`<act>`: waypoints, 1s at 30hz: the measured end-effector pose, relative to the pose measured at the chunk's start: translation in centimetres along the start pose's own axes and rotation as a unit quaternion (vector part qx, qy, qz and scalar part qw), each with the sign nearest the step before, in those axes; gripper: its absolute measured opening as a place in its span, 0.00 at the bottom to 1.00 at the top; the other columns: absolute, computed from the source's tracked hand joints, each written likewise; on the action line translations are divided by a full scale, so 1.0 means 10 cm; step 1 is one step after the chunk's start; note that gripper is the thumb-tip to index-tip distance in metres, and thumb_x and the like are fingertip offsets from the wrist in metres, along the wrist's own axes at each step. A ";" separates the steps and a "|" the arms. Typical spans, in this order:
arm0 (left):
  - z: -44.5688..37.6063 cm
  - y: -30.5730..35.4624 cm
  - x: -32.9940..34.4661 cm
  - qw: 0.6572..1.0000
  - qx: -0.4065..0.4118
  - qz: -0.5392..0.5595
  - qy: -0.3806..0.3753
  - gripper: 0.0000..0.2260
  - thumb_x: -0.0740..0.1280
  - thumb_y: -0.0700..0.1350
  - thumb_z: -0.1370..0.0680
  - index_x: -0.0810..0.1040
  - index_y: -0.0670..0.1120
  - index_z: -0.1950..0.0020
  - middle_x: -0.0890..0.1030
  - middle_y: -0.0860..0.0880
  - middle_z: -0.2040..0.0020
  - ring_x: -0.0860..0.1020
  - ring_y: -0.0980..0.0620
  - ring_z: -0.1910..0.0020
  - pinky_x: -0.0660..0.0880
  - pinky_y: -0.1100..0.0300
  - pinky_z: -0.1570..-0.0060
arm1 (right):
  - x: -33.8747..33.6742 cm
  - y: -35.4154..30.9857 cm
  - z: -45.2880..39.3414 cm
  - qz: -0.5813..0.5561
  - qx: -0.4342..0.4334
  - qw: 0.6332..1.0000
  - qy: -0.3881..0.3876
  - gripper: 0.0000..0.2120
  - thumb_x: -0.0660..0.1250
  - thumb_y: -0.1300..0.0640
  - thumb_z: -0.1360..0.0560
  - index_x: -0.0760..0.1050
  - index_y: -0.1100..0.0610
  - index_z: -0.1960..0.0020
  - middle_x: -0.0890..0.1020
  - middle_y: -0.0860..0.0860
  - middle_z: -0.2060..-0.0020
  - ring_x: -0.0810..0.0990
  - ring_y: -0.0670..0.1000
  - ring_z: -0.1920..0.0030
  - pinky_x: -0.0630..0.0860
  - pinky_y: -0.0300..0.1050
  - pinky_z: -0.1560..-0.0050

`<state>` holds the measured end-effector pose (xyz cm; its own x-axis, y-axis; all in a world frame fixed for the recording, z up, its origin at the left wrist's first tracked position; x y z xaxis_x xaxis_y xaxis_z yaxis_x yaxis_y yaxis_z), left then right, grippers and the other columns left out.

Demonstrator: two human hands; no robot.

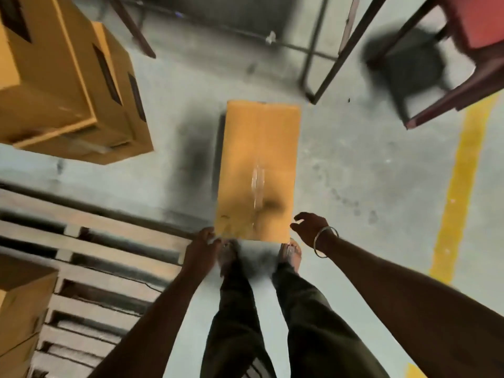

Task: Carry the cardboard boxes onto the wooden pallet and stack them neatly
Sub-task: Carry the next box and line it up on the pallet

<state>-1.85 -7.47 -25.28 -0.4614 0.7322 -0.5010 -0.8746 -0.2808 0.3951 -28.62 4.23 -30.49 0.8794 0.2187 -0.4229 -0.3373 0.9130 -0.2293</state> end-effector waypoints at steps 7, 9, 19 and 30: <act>-1.55 -0.38 0.45 0.999 -0.024 -0.047 -0.008 0.21 0.67 0.47 0.23 0.73 0.43 0.31 0.75 0.40 0.32 0.73 0.40 0.34 0.67 0.52 0.35 | 0.53 0.13 -1.24 -0.003 0.010 1.000 0.015 0.28 0.68 0.49 0.23 0.65 0.56 0.26 0.77 0.58 0.34 0.74 0.58 0.33 0.69 0.45 0.34; -1.92 -0.50 0.54 0.997 -0.033 -0.064 0.014 0.23 0.67 0.45 0.22 0.70 0.43 0.28 0.73 0.41 0.30 0.71 0.40 0.32 0.66 0.51 0.34 | 0.63 0.20 -1.54 -0.053 0.045 0.997 0.041 0.37 0.69 0.52 0.24 0.54 0.57 0.22 0.73 0.61 0.31 0.72 0.62 0.32 0.70 0.51 0.33; -2.81 -0.94 1.05 0.966 -0.138 0.198 -0.090 0.26 0.73 0.46 0.31 0.75 0.44 0.33 0.82 0.44 0.44 0.79 0.51 0.53 0.75 0.60 0.56 | 1.11 0.63 -2.45 -0.265 0.110 0.957 0.045 0.24 0.74 0.40 0.44 0.82 0.54 0.54 0.84 0.50 0.59 0.82 0.52 0.56 0.81 0.54 0.47; -2.21 -0.68 0.52 0.946 -0.063 0.309 -0.077 0.22 0.72 0.47 0.33 0.80 0.57 0.39 0.83 0.47 0.43 0.81 0.41 0.43 0.76 0.40 0.40 | 0.64 0.40 -1.49 -0.351 0.071 0.925 0.127 0.19 0.75 0.49 0.30 0.79 0.54 0.41 0.84 0.49 0.53 0.82 0.49 0.56 0.78 0.45 0.53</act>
<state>-1.61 -15.45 -47.62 -0.8716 0.4832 -0.0826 -0.4605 -0.7493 0.4758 -29.33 4.16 -47.19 0.7518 -0.5165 -0.4101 0.3502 0.8395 -0.4154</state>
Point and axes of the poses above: each hand's wrist, its own z-axis away from the middle knuckle, its own x-axis out of the palm, y = z × x, the point moved 6 cm from there along -z, towards the middle knuckle
